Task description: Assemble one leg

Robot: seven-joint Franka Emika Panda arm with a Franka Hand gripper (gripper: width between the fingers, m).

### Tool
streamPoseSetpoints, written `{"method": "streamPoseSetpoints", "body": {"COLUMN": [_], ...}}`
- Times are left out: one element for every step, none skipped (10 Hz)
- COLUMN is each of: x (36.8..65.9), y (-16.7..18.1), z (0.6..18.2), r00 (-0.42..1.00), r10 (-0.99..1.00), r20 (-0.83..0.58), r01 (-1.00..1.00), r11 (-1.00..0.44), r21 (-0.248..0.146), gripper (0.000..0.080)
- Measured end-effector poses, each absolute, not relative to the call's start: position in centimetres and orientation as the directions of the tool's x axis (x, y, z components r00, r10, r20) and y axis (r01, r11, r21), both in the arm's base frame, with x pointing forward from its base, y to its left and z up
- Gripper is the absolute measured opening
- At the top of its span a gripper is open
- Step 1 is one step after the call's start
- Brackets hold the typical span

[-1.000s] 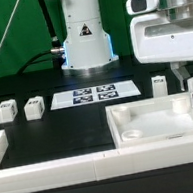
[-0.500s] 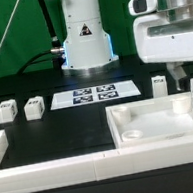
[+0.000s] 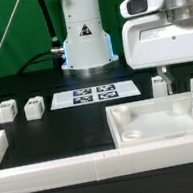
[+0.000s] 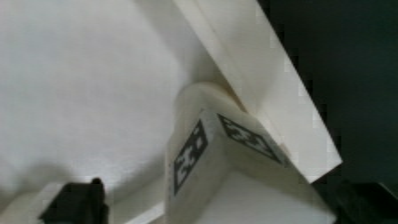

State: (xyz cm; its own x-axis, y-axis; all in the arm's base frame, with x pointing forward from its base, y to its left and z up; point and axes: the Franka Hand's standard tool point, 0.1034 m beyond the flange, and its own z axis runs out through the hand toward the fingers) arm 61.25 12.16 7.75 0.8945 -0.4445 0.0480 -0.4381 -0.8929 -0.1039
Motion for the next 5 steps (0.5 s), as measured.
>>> {"method": "streamPoseSetpoints", "body": {"x": [61.09, 61.15, 61.36, 61.56, 61.58], "y": [12.61, 12.84, 12.74, 12.64, 12.59], "z": [7.71, 7.75, 7.82, 7.86, 7.85], "r00": [0.925, 0.966, 0.987, 0.997, 0.996], "r10": [-0.376, -0.252, -0.15, -0.041, 0.046], "r20": [0.048, 0.058, 0.061, 0.072, 0.078], "r01": [-0.37, -0.247, -0.146, -0.037, 0.049], "r11": [-0.924, -0.966, -0.987, -0.998, -0.998], "r21": [-0.097, -0.081, -0.071, -0.056, -0.041], "gripper": [0.0649, 0.0649, 0.0649, 0.0649, 0.0649]}}
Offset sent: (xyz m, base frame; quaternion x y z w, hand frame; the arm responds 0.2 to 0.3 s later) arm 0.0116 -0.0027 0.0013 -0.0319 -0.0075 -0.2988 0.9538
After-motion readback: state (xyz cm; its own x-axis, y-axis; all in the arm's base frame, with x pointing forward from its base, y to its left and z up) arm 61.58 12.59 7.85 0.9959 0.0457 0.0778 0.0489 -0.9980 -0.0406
